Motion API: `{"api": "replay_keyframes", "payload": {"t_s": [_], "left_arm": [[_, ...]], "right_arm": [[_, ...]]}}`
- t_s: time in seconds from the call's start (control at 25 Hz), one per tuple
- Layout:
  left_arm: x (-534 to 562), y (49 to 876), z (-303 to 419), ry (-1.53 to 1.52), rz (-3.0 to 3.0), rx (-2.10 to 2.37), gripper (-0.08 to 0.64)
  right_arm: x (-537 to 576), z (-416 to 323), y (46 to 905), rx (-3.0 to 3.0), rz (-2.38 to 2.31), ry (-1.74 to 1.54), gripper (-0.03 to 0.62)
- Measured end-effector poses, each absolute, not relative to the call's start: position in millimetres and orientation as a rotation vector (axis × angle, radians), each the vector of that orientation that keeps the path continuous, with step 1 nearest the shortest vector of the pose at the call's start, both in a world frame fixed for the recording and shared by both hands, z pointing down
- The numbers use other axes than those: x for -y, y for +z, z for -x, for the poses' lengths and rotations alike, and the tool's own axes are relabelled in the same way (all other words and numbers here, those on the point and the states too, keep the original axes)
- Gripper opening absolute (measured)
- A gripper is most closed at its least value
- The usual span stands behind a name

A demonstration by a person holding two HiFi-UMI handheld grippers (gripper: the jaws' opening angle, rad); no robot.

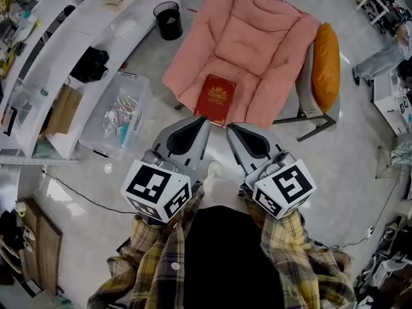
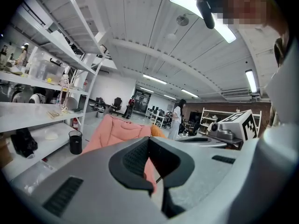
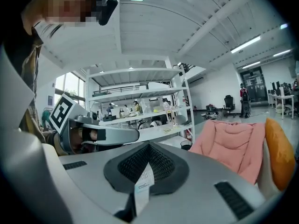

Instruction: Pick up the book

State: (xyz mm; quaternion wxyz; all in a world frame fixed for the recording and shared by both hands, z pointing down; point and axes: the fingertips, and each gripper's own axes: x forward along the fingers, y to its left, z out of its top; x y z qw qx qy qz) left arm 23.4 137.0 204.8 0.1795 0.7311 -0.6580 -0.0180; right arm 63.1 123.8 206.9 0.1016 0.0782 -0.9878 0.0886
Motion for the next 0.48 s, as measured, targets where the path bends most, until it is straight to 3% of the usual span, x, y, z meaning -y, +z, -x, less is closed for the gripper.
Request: {"api": "replay_keyframes", "payload": {"t_s": [0.48], "left_arm": [[-68, 201, -14, -0.027, -2.053, 1.896, 0.003]], "right_arm": [[-58, -60, 211, 2.927, -0.198, 0.316, 0.015]]}}
